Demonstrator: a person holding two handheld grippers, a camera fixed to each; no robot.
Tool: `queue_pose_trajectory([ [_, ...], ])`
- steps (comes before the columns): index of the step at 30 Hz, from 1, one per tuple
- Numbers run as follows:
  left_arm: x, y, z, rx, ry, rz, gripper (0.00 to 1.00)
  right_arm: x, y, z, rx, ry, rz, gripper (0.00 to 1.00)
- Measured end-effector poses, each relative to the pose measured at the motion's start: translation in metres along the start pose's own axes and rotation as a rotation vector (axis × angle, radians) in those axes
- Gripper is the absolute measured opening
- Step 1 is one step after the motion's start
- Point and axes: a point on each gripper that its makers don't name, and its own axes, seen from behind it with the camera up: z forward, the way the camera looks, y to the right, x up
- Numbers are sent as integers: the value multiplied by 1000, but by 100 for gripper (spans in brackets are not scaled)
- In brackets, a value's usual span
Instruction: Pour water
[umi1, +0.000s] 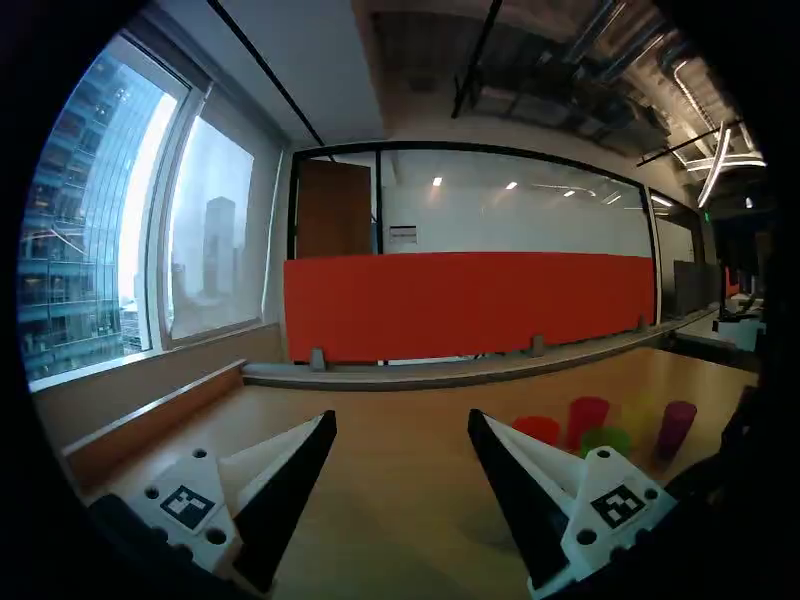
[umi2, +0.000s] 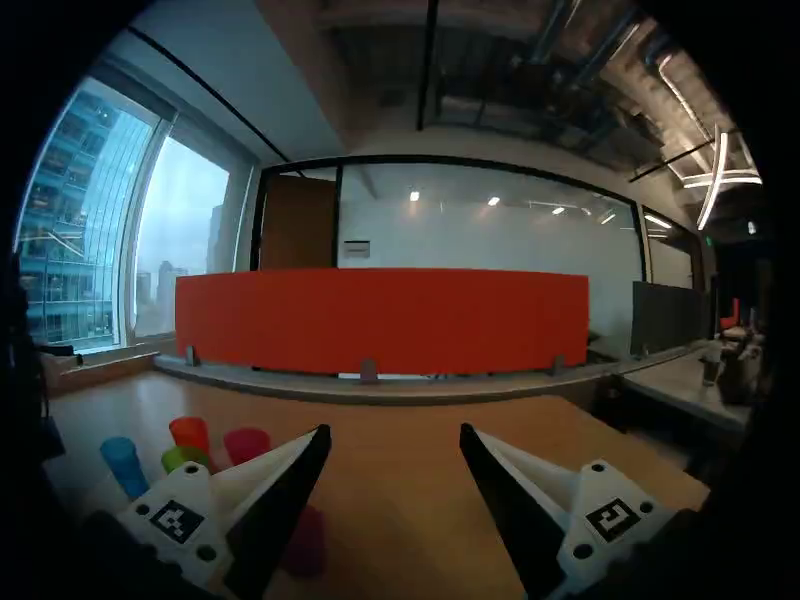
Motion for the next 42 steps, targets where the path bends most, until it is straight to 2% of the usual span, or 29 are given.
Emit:
queue_pose_trajectory([
  [8,49,3,13,-28,-19,-27,98,54,0,7,26,-14,32,100],
  [17,93,3,24,-42,-16,3,98,99,-15,11,76,-3,0,100],
  [23,106,11,31,-91,-30,2,98,106,-23,13,113,-7,10,100],
  [30,114,13,35,-124,-30,25,98,110,-33,15,168,-13,8,100],
  [36,118,25,34,-194,-26,22,98,112,-52,12,256,-15,-19,100],
  [42,119,44,28,-295,-30,-5,98,115,-81,4,375,-17,-43,100],
])
